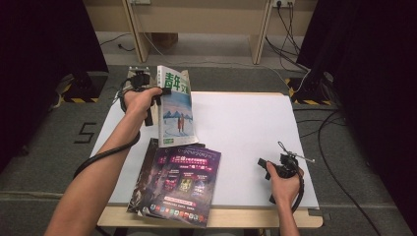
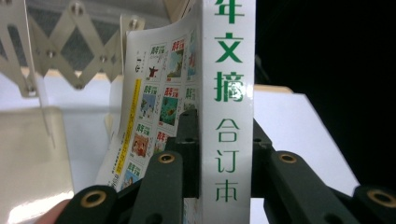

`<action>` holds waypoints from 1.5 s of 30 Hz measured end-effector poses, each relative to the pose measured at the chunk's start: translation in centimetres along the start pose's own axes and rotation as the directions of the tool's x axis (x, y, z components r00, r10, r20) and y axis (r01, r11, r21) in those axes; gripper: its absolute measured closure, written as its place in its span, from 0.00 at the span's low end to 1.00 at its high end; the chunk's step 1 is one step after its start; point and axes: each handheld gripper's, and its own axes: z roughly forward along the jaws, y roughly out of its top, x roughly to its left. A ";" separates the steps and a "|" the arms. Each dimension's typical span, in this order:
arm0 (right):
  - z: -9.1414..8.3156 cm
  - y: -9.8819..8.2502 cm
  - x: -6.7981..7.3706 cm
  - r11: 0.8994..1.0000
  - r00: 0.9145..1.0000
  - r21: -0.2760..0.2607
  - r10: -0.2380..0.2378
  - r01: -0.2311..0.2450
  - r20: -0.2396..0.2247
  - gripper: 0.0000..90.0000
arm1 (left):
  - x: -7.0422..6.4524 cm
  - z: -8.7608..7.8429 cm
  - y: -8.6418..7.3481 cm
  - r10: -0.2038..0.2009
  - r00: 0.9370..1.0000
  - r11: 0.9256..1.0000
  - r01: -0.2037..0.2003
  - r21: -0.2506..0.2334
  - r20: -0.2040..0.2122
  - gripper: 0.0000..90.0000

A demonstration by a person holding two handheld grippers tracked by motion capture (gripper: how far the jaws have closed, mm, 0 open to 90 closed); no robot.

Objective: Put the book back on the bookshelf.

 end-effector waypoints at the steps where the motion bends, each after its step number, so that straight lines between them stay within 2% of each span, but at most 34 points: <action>1: 0.0 0.0 0.0 1.000 1.000 -0.001 -0.006 0.006 0.002 0.62 | -0.3 -0.5 0.2 0.029 1.000 0.999 -0.029 -0.022 -0.001 0.82; 2: 0.0 0.0 0.1 1.000 1.000 0.000 0.001 -0.001 -0.004 0.62 | -0.8 -1.1 0.4 0.063 0.998 0.997 -0.063 -0.048 -0.005 0.82; 3: 0.0 0.0 0.0 1.000 1.000 0.001 -0.012 0.012 -0.001 0.62 | -1.1 -1.5 0.6 0.091 0.996 0.993 -0.092 -0.068 -0.007 0.82; 5: 0.0 -0.1 0.2 1.000 1.000 0.004 -0.001 0.001 -0.003 0.62 | -1.8 -2.6 1.0 0.126 0.992 0.983 -0.126 -0.135 -0.009 0.82; 7: 0.1 -0.1 0.2 1.000 1.000 0.004 -0.003 0.003 -0.002 0.62 | -2.0 -3.0 0.9 0.154 0.988 0.967 -0.153 -0.203 -0.008 0.82; 9: 0.2 -0.1 0.3 1.000 1.000 0.002 -0.006 0.006 -0.008 0.62 | -1.9 -2.6 0.3 0.184 0.983 0.948 -0.181 -0.262 -0.014 0.82; 10: 0.2 -0.1 0.3 1.000 1.000 0.003 -0.011 0.011 -0.008 0.62 | -1.7 -2.2 -0.1 0.188 0.982 0.942 -0.183 -0.282 -0.011 0.82; 11: 0.2 -0.1 0.3 1.000 1.000 0.002 -0.016 0.016 -0.007 0.62 | -1.4 -1.7 -0.6 0.188 0.982 0.938 -0.181 -0.296 -0.005 0.82; 12: 0.2 -0.1 0.5 1.000 1.000 0.009 -0.007 0.007 -0.007 0.62 | -1.3 -1.2 -1.2 0.182 0.983 0.937 -0.173 -0.303 0.000 0.82; 14: 0.2 -0.2 0.4 1.000 1.000 0.007 -0.015 0.015 -0.006 0.62 | -1.1 -0.2 -2.3 0.193 0.981 0.934 -0.188 -0.304 -0.015 0.82; 15: 0.2 -0.2 0.5 1.000 1.000 0.009 -0.003 0.003 -0.009 0.62 | -1.0 0.2 -2.7 0.205 0.978 0.926 -0.203 -0.319 -0.029 0.82; 17: 0.2 -0.2 0.4 1.000 1.000 0.003 -0.019 0.020 -0.009 0.62 | -0.9 0.4 -3.2 0.210 0.977 0.921 -0.207 -0.331 -0.027 0.81; 19: 0.2 -0.2 0.4 1.000 1.000 0.002 -0.010 0.010 -0.013 0.62 | -1.1 0.2 -3.4 0.246 0.968 0.912 -0.249 -0.325 -0.052 0.81; 20: 0.2 -0.2 0.3 1.000 1.000 0.001 -0.020 0.020 -0.014 0.62 | -1.1 0.0 -3.5 0.254 0.965 0.912 -0.261 -0.317 -0.062 0.81; 24: 0.1 -0.1 0.3 1.000 1.000 0.005 -0.012 0.012 -0.013 0.62 | -0.7 -0.8 -3.8 0.263 0.963 0.921 -0.267 -0.284 -0.053 0.80; 30: 0.1 -0.2 0.4 1.000 1.000 0.001 -0.013 0.013 -0.016 0.62 | -0.1 -1.9 -3.6 0.258 0.966 0.947 -0.256 -0.193 -0.017 0.77; 32: 0.1 -0.1 0.4 1.000 1.000 0.001 -0.016 0.016 -0.017 0.62 | 0.3 -1.9 -3.3 0.234 0.972 0.958 -0.231 -0.170 0.003 0.76; 33: 0.1 -0.2 0.5 1.000 1.000 0.005 -0.004 0.004 -0.014 0.62 | 0.5 -1.9 -3.1 0.220 0.976 0.962 -0.216 -0.166 0.007 0.75; 35: 0.2 -0.1 0.4 1.000 1.000 0.004 -0.016 0.016 -0.012 0.62 | 0.7 -1.8 -2.8 0.184 0.983 0.970 -0.179 -0.166 0.015 0.74; 36: 0.2 -0.1 0.4 1.000 1.000 0.004 -0.015 0.015 -0.017 0.62 | 0.8 -1.8 -2.5 0.171 0.985 0.972 -0.165 -0.166 0.018 0.72; 38: 0.2 -0.2 0.5 1.000 1.000 0.009 -0.003 0.003 -0.019 0.62 | 0.6 -1.8 -2.1 0.172 0.985 0.971 -0.167 -0.169 0.013 0.71; 39: 0.3 -0.1 0.4 1.000 1.000 0.003 -0.016 0.016 -0.015 0.62 | 0.5 -1.8 -1.9 0.170 0.985 0.972 -0.165 -0.165 0.015 0.70; 42: 0.2 -0.1 0.3 1.000 1.000 0.007 -0.005 0.005 -0.018 0.62 | 0.2 -1.8 -1.4 0.146 0.989 0.979 -0.139 -0.146 0.039 0.72; 43: 0.2 -0.1 0.2 1.000 1.000 0.004 -0.019 0.019 -0.014 0.62 | 0.0 -1.8 -1.4 0.141 0.989 0.982 -0.134 -0.136 0.040 0.72; 45: 0.2 -0.1 0.2 1.000 1.000 0.003 -0.022 0.022 -0.010 0.62 | -0.3 -1.9 -1.3 0.127 0.992 0.986 -0.124 -0.109 0.018 0.76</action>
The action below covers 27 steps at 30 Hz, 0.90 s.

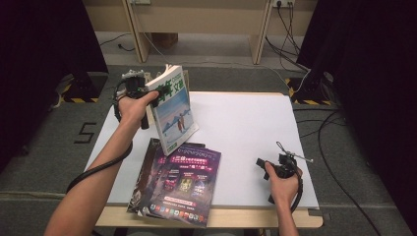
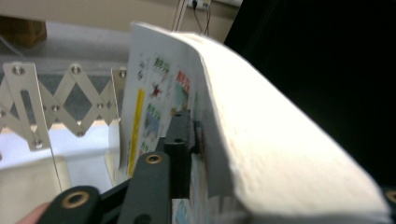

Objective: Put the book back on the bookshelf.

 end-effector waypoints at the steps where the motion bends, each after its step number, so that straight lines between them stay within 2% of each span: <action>1: 0.0 0.0 0.0 1.000 1.000 0.001 0.009 -0.009 -0.006 0.62 | -0.3 -0.1 0.1 0.009 1.000 1.000 -0.008 0.012 -0.018 0.77; 4: -0.1 0.0 -0.1 1.000 1.000 0.003 0.006 -0.006 -0.003 0.61 | -0.6 -0.6 0.2 0.028 0.999 0.999 -0.026 0.043 -0.043 0.80; 5: -0.1 0.0 0.0 1.000 1.000 0.010 0.027 -0.027 -0.005 0.61 | -0.7 -0.8 0.3 0.042 0.998 0.998 -0.040 0.055 -0.048 0.80; 10: -0.1 0.0 0.0 1.000 1.000 0.009 0.020 -0.020 -0.004 0.61 | -0.7 -0.9 0.3 0.054 0.998 0.997 -0.052 0.054 -0.026 0.81; 15: -0.1 0.0 0.0 1.000 1.000 0.009 0.025 -0.025 -0.004 0.61 | -0.6 -1.3 0.0 0.061 0.998 0.998 -0.060 0.021 -0.006 0.82; 16: -0.1 0.0 0.0 1.000 1.000 0.008 0.025 -0.025 -0.004 0.61 | -0.5 -1.5 0.1 0.050 0.999 0.999 -0.050 0.012 -0.003 0.82; 17: -0.1 0.0 0.0 1.000 1.000 0.008 0.025 -0.025 -0.004 0.61 | -0.4 -1.7 0.2 0.039 0.999 0.999 -0.039 0.003 -0.003 0.82; 19: -0.2 0.0 0.0 1.000 1.000 0.010 0.027 -0.027 -0.009 0.61 | -0.3 -2.1 0.5 0.042 0.999 0.999 -0.042 -0.019 -0.016 0.82; 23: -0.2 0.0 0.1 1.000 1.000 0.003 0.018 -0.018 -0.012 0.61 | -0.7 -2.4 0.8 0.087 0.995 0.994 -0.090 -0.061 -0.049 0.82; 27: -0.1 0.0 0.0 1.000 1.000 0.003 0.010 -0.010 -0.010 0.61 | -1.4 -2.1 1.0 0.135 0.988 0.984 -0.142 -0.111 -0.070 0.82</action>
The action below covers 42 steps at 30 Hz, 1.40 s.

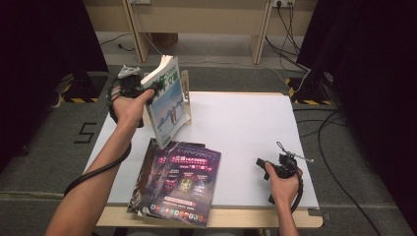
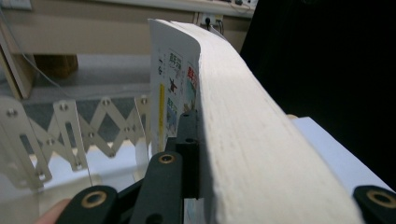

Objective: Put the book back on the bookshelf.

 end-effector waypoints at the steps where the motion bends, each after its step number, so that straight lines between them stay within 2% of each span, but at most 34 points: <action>1: 0.0 0.0 0.0 1.000 1.000 0.000 -0.006 0.006 0.008 0.61 | -0.1 0.2 0.1 0.004 1.000 1.000 -0.004 -0.008 0.004 0.82; 3: 0.0 0.0 0.0 1.000 1.000 0.001 0.001 -0.001 0.005 0.61 | -0.3 0.8 0.1 0.005 1.000 1.000 -0.005 -0.014 -0.005 0.82; 6: 0.0 0.0 0.0 1.000 1.000 0.003 0.002 -0.002 -0.001 0.61 | -0.5 1.6 -0.4 0.018 0.999 1.000 -0.019 -0.016 -0.044 0.82; 9: 0.0 0.0 -0.1 1.000 1.000 -0.001 0.009 -0.009 0.000 0.61 | -0.8 2.3 -1.3 0.043 0.998 0.999 -0.043 -0.012 -0.052 0.82; 12: -0.1 0.0 -0.1 1.000 1.000 -0.003 -0.001 0.001 0.006 0.61 | -0.5 2.3 -1.9 0.016 0.996 1.000 -0.018 -0.022 -0.087 0.82; 15: -0.2 0.0 -0.1 1.000 1.000 -0.005 0.004 -0.004 0.000 0.61 | -0.2 2.2 -1.7 0.020 0.994 0.999 -0.023 -0.027 -0.107 0.82; 18: -0.1 0.1 -0.1 1.000 1.000 0.000 0.019 -0.019 -0.001 0.61 | -0.4 2.3 -1.5 0.044 0.992 0.998 -0.050 -0.049 -0.114 0.82; 22: -0.1 0.0 0.0 1.000 1.000 -0.006 -0.009 0.009 0.005 0.61 | -0.8 3.1 -1.6 0.058 0.993 0.996 -0.065 -0.067 -0.105 0.82; 25: 0.1 -0.1 0.1 1.000 1.000 0.000 0.009 -0.009 -0.003 0.61 | -0.8 3.7 -2.2 0.058 0.993 0.997 -0.064 -0.053 -0.099 0.82; 29: 0.0 0.0 0.0 1.000 1.000 0.001 -0.001 0.001 0.001 0.61 | -1.1 3.8 -2.7 0.076 0.995 0.996 -0.078 -0.032 -0.057 0.81; 32: 0.0 0.0 0.0 1.000 1.000 0.002 -0.004 0.004 0.001 0.61 | -1.2 3.6 -2.7 0.068 0.995 0.998 -0.069 -0.006 -0.066 0.80; 34: 0.0 0.0 0.0 1.000 1.000 0.000 -0.006 0.006 -0.003 0.61 | -1.1 3.5 -2.5 0.055 0.997 0.998 -0.054 0.011 -0.063 0.79; 35: -0.1 -0.1 0.1 1.000 1.000 0.004 0.008 -0.008 0.001 0.61 | -1.1 3.4 -2.3 0.054 0.997 0.998 -0.052 0.026 -0.060 0.77; 38: -0.1 -0.1 -0.1 1.000 1.000 0.005 -0.004 0.004 0.001 0.61 | -1.2 3.2 -1.7 0.064 0.997 0.994 -0.060 0.093 -0.047 0.70; 39: -0.1 -0.1 -0.1 1.000 1.000 0.005 -0.006 0.006 0.006 0.61 | -1.2 3.2 -1.5 0.056 0.998 0.992 -0.052 0.111 -0.037 0.68; 42: -0.1 0.0 0.0 1.000 1.000 0.010 0.000 0.000 0.000 0.61 | -1.3 3.1 -1.3 0.062 0.997 0.991 -0.057 0.121 -0.042 0.67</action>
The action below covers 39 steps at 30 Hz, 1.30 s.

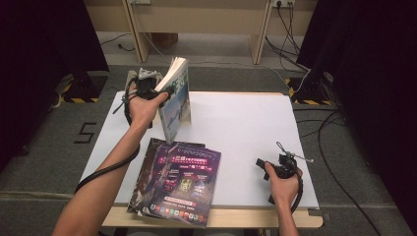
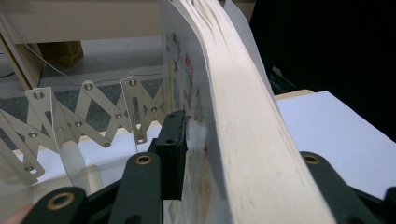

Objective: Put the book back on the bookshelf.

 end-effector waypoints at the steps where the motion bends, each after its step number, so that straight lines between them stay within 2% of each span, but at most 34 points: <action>1: 0.0 0.0 0.0 1.000 1.000 0.000 -0.006 0.006 0.004 0.61 | 0.0 0.0 -0.1 -0.005 1.000 1.000 0.005 0.004 0.003 0.68; 4: 0.0 0.0 -0.1 1.000 1.000 -0.003 0.009 -0.009 -0.003 0.61 | 0.0 0.1 -0.3 -0.008 1.000 1.000 0.008 0.023 -0.010 0.70; 7: 0.0 0.0 -0.2 1.000 1.000 -0.004 0.005 -0.005 -0.003 0.61 | 0.2 0.1 -0.2 -0.021 1.000 0.996 0.022 0.087 -0.017 0.72; 8: -0.1 0.0 -0.2 1.000 1.000 -0.003 0.005 -0.005 -0.004 0.61 | 0.2 0.1 -0.2 -0.025 1.000 0.995 0.026 0.095 -0.020 0.73; 9: -0.1 0.0 -0.2 1.000 1.000 -0.005 0.001 -0.001 0.001 0.61 | 0.2 0.1 -0.2 -0.030 0.999 0.995 0.032 0.097 -0.024 0.75; 11: -0.1 0.0 -0.2 1.000 1.000 -0.003 0.008 -0.008 -0.002 0.61 | 0.2 0.0 -0.1 -0.010 0.999 0.994 0.015 0.104 -0.043 0.79; 16: -0.2 0.0 -0.1 1.000 1.000 -0.003 0.017 -0.017 0.001 0.61 | 0.3 0.0 -0.1 -0.004 0.999 0.994 0.007 0.109 -0.032 0.81; 25: -0.2 0.0 -0.2 1.000 1.000 -0.008 0.010 -0.010 0.005 0.61 | 0.2 -0.1 -0.6 -0.009 1.000 0.998 0.010 0.060 -0.017 0.82; 26: -0.2 0.0 -0.2 1.000 1.000 -0.006 0.014 -0.014 0.002 0.61 | 0.2 0.0 -0.6 -0.014 1.000 0.998 0.015 0.057 -0.014 0.82; 28: -0.1 0.0 -0.2 1.000 1.000 -0.011 -0.007 0.007 0.005 0.61 | 0.3 0.0 -0.6 -0.024 1.000 0.999 0.025 0.046 -0.011 0.82; 30: -0.2 -0.1 0.0 1.000 1.000 -0.014 0.001 -0.001 0.005 0.61 | 0.3 0.1 -0.6 -0.037 0.999 0.999 0.037 0.036 -0.007 0.82; 35: -0.3 0.0 0.0 1.000 1.000 -0.025 -0.008 0.008 0.015 0.61 | 0.0 0.4 -0.5 -0.039 0.999 0.999 0.039 0.008 -0.018 0.82; 38: -0.3 0.0 0.0 1.000 1.000 -0.028 -0.012 0.012 0.020 0.61 | 0.1 0.5 -0.5 -0.070 0.997 0.998 0.069 -0.008 -0.017 0.82; 39: -0.3 0.0 -0.1 0.999 0.999 -0.035 -0.028 0.029 0.024 0.61 | 0.1 0.6 -0.5 -0.083 0.996 0.996 0.083 -0.017 -0.016 0.82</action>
